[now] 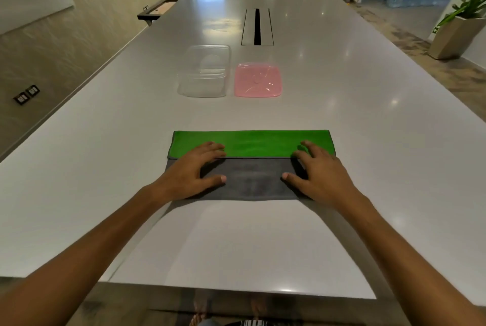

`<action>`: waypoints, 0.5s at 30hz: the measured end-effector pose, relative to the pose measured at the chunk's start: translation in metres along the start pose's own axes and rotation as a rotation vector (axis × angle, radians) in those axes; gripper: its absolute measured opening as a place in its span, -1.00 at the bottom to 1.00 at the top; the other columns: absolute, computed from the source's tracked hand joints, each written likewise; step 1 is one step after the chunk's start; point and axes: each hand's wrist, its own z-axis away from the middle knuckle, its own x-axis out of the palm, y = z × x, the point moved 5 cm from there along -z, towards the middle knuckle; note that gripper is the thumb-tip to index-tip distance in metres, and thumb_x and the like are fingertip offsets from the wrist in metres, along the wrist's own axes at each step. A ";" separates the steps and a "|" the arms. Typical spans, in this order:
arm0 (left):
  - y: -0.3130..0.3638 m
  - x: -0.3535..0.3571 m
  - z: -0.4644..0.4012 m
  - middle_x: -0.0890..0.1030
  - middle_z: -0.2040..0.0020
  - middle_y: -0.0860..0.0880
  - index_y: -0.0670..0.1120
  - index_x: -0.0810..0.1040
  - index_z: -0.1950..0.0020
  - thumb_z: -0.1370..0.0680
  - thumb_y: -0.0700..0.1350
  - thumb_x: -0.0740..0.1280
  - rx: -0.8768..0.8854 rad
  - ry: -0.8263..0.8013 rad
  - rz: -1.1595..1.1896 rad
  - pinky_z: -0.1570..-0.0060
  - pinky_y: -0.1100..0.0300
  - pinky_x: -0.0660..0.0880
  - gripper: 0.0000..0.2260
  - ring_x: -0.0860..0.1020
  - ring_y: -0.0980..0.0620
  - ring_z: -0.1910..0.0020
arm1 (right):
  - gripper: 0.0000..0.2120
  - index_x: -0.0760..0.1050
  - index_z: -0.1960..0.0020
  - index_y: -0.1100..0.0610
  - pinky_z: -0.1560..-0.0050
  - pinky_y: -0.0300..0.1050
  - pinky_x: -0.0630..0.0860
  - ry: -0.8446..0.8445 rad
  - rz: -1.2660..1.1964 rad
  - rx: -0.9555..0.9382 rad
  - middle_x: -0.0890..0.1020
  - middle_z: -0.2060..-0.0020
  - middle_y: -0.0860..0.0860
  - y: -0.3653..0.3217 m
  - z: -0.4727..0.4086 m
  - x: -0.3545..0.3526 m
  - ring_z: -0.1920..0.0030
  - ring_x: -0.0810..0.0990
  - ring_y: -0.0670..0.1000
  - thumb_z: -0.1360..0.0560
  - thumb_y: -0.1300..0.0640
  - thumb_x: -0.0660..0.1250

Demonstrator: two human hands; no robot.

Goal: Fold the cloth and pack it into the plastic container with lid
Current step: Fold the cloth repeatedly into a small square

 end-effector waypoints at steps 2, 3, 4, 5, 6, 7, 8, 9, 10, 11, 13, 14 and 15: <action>0.007 0.006 0.007 0.40 -0.42 0.01 -0.03 0.47 -0.34 -0.40 0.26 0.35 0.042 -0.042 0.016 -0.41 0.18 0.20 -0.41 0.22 0.12 -0.47 | -0.36 0.46 -0.24 0.02 -0.24 0.06 0.40 0.007 -0.018 -0.055 0.39 -0.38 0.06 -0.014 0.012 0.001 -0.32 0.41 0.14 -0.36 -0.38 0.14; 0.011 0.010 0.010 0.42 -0.41 0.04 -0.02 0.49 -0.32 -0.40 0.25 0.36 0.060 -0.056 0.013 -0.40 0.20 0.22 -0.43 0.24 0.13 -0.46 | -0.44 0.49 -0.18 0.02 -0.17 0.01 0.43 0.019 -0.032 -0.086 0.44 -0.31 0.01 -0.022 0.017 0.002 -0.25 0.45 0.10 -0.37 -0.34 0.21; 0.015 0.013 0.012 0.43 -0.40 0.06 -0.02 0.51 -0.30 -0.41 0.24 0.37 0.086 -0.061 0.001 -0.39 0.20 0.25 -0.45 0.27 0.14 -0.45 | -0.50 0.51 -0.11 0.01 -0.10 -0.03 0.44 0.028 -0.045 -0.114 0.48 -0.23 -0.03 -0.029 0.021 0.002 -0.20 0.47 0.07 -0.37 -0.31 0.25; 0.020 0.016 0.015 0.45 -0.39 0.07 -0.02 0.53 -0.27 -0.41 0.23 0.37 0.120 -0.062 -0.021 -0.38 0.19 0.27 -0.48 0.30 0.14 -0.43 | -0.55 0.52 -0.06 0.01 -0.04 -0.07 0.43 0.032 -0.056 -0.137 0.50 -0.18 -0.05 -0.035 0.024 0.004 -0.15 0.48 0.05 -0.36 -0.29 0.27; 0.025 0.020 0.018 0.48 -0.37 0.06 -0.02 0.55 -0.24 -0.41 0.23 0.36 0.156 -0.060 -0.049 -0.36 0.17 0.30 -0.50 0.34 0.12 -0.41 | -0.58 0.53 -0.02 0.01 0.01 -0.09 0.41 0.035 -0.066 -0.157 0.51 -0.13 -0.07 -0.040 0.027 0.005 -0.12 0.49 0.03 -0.36 -0.28 0.28; 0.029 0.022 0.019 0.50 -0.35 0.05 -0.02 0.58 -0.21 -0.42 0.23 0.35 0.185 -0.057 -0.076 -0.35 0.16 0.31 -0.53 0.37 0.10 -0.39 | -0.60 0.54 0.00 0.01 0.04 -0.11 0.40 0.039 -0.071 -0.176 0.53 -0.11 -0.07 -0.044 0.028 0.005 -0.10 0.49 0.02 -0.36 -0.27 0.29; 0.032 0.025 0.019 0.53 -0.33 0.05 -0.02 0.60 -0.16 -0.42 0.23 0.34 0.204 -0.050 -0.092 -0.33 0.15 0.32 -0.56 0.40 0.08 -0.37 | -0.61 0.55 0.01 0.01 0.06 -0.11 0.40 0.043 -0.071 -0.195 0.54 -0.09 -0.07 -0.047 0.029 0.006 -0.10 0.49 0.02 -0.35 -0.26 0.31; 0.034 0.025 0.020 0.55 -0.30 0.04 -0.02 0.62 -0.11 -0.43 0.22 0.34 0.216 -0.033 -0.099 -0.32 0.15 0.34 -0.59 0.43 0.07 -0.35 | -0.62 0.56 0.01 0.01 0.06 -0.11 0.41 0.047 -0.070 -0.216 0.54 -0.09 -0.07 -0.050 0.030 0.007 -0.09 0.50 0.03 -0.35 -0.25 0.32; 0.035 0.026 0.020 0.58 -0.26 0.04 -0.02 0.64 -0.06 -0.44 0.19 0.34 0.221 -0.011 -0.102 -0.30 0.15 0.36 -0.65 0.46 0.06 -0.32 | -0.62 0.56 0.00 0.02 0.06 -0.11 0.41 0.052 -0.065 -0.237 0.55 -0.08 -0.07 -0.052 0.031 0.009 -0.09 0.50 0.03 -0.35 -0.23 0.33; 0.036 0.026 0.021 0.60 -0.23 0.04 -0.02 0.65 -0.01 -0.45 0.15 0.35 0.223 0.013 -0.104 -0.27 0.15 0.38 -0.71 0.48 0.06 -0.29 | -0.63 0.56 -0.01 0.02 0.07 -0.11 0.41 0.059 -0.060 -0.259 0.56 -0.08 -0.07 -0.054 0.032 0.011 -0.08 0.51 0.04 -0.36 -0.22 0.33; 0.038 0.025 0.023 0.64 -0.16 0.05 -0.02 0.65 0.05 -0.47 0.07 0.35 0.233 0.060 -0.106 -0.22 0.15 0.44 -0.80 0.51 0.07 -0.23 | -0.65 0.57 -0.01 0.02 0.10 -0.11 0.41 0.075 -0.052 -0.297 0.57 -0.06 -0.06 -0.056 0.033 0.013 -0.05 0.52 0.05 -0.38 -0.19 0.31; 0.039 0.025 0.024 0.65 -0.13 0.05 -0.03 0.66 0.08 -0.47 0.04 0.35 0.238 0.084 -0.107 -0.19 0.15 0.46 -0.82 0.52 0.07 -0.20 | -0.67 0.57 0.00 0.02 0.12 -0.12 0.40 0.086 -0.053 -0.308 0.57 -0.04 -0.07 -0.056 0.034 0.014 -0.04 0.52 0.05 -0.39 -0.17 0.30; 0.040 0.025 0.026 0.66 -0.10 0.04 -0.04 0.66 0.10 -0.48 0.01 0.35 0.241 0.104 -0.107 -0.15 0.15 0.47 -0.84 0.53 0.07 -0.17 | -0.70 0.58 0.00 0.02 0.14 -0.14 0.39 0.100 -0.054 -0.317 0.58 -0.03 -0.08 -0.055 0.034 0.014 -0.02 0.53 0.04 -0.41 -0.15 0.29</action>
